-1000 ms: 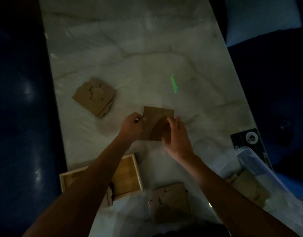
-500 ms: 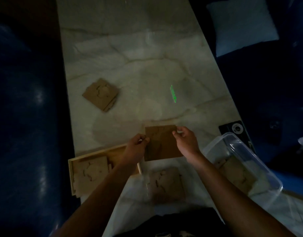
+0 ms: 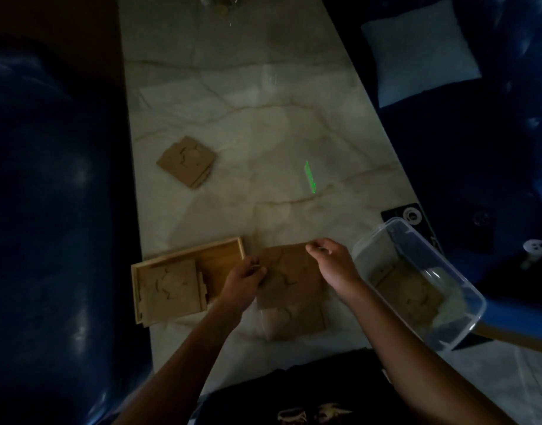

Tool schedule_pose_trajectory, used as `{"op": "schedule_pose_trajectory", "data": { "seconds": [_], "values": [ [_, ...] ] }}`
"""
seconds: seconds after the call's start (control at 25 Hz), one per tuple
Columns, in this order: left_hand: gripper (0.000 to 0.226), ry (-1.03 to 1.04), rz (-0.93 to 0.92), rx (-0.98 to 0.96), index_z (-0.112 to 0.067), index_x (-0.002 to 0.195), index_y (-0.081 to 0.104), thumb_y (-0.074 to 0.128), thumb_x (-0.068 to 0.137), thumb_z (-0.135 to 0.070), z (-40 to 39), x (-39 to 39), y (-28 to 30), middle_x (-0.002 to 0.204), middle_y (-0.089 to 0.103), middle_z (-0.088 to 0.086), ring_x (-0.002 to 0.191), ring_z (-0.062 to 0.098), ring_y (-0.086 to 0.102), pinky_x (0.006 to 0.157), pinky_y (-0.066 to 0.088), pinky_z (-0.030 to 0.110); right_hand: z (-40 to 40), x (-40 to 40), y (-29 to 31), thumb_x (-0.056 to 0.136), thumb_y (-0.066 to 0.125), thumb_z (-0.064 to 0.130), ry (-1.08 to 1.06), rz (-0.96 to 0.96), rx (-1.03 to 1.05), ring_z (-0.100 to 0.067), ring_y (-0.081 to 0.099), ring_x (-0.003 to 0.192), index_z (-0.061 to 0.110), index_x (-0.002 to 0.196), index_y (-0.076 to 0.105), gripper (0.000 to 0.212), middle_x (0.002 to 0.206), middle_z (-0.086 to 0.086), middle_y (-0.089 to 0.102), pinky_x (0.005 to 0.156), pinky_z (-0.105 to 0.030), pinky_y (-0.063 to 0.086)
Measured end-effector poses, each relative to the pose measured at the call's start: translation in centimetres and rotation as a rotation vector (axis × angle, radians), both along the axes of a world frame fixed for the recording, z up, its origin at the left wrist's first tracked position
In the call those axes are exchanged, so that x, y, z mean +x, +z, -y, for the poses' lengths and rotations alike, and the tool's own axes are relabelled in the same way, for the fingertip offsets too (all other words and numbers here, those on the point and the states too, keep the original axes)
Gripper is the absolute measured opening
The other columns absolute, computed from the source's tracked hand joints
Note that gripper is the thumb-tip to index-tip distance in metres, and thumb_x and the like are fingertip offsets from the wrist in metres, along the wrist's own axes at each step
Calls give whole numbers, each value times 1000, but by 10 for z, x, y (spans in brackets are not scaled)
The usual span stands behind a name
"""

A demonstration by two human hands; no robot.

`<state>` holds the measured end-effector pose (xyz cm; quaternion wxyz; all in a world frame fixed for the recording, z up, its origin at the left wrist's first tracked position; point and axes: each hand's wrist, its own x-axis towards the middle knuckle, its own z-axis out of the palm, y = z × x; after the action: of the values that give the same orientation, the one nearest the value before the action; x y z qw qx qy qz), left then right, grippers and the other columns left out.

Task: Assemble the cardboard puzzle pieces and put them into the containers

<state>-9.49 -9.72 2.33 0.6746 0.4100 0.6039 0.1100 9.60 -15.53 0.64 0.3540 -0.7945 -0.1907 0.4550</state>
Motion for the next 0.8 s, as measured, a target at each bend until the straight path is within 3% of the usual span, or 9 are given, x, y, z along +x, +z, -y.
{"op": "schedule_pose_trajectory", "data": {
  "seconds": [0.08, 0.24, 0.36, 0.48, 0.64, 0.8],
  "values": [
    [14, 47, -29, -71, -17, 91, 69, 59, 94, -8, 10, -5, -6, 101, 72, 17, 89, 27, 68, 72, 56, 34, 12, -6, 2, 94, 65, 27, 52, -26, -4, -15, 64, 89, 21, 93, 67, 6, 88, 6, 67, 66, -22, 42],
    [10, 95, -54, -152, -19, 98, 69, 62, 94, -24, 32, -14, -9, 100, 72, 9, 93, 26, 68, 75, 54, 35, 35, -19, 1, 95, 61, 29, 103, -35, -41, -13, 64, 92, 20, 100, 67, 12, 93, 6, 67, 68, -22, 44],
    [12, 93, -22, -148, -15, 97, 70, 59, 96, -21, 45, -18, -11, 101, 72, 13, 93, 27, 69, 77, 57, 36, 51, -28, -2, 95, 63, 29, 121, 16, -67, -11, 65, 90, 22, 110, 65, 17, 95, 5, 69, 68, -22, 47],
    [14, 128, -8, -141, -11, 96, 69, 56, 97, -15, 56, -25, -16, 106, 70, 22, 99, 35, 67, 90, 56, 48, 69, -30, -1, 92, 66, 26, 245, 96, -42, -11, 66, 94, 25, 127, 58, 36, 107, 1, 70, 74, -23, 50],
    [16, 137, -10, -132, -8, 97, 70, 55, 98, -15, 65, -36, -23, 104, 70, 24, 97, 35, 68, 93, 54, 52, 91, -33, 9, 93, 65, 27, 546, 246, -2, -15, 57, 119, 34, 145, 41, 58, 136, 2, 56, 95, -29, 50],
    [17, 104, -39, -142, -10, 95, 68, 55, 98, -20, 73, -41, -24, 95, 71, 19, 86, 28, 68, 83, 56, 46, 110, -39, 7, 93, 61, 41, 862, 363, -47, -16, 48, 131, 43, 149, 24, 67, 158, 3, 27, 101, -32, 47]
  ]
}}
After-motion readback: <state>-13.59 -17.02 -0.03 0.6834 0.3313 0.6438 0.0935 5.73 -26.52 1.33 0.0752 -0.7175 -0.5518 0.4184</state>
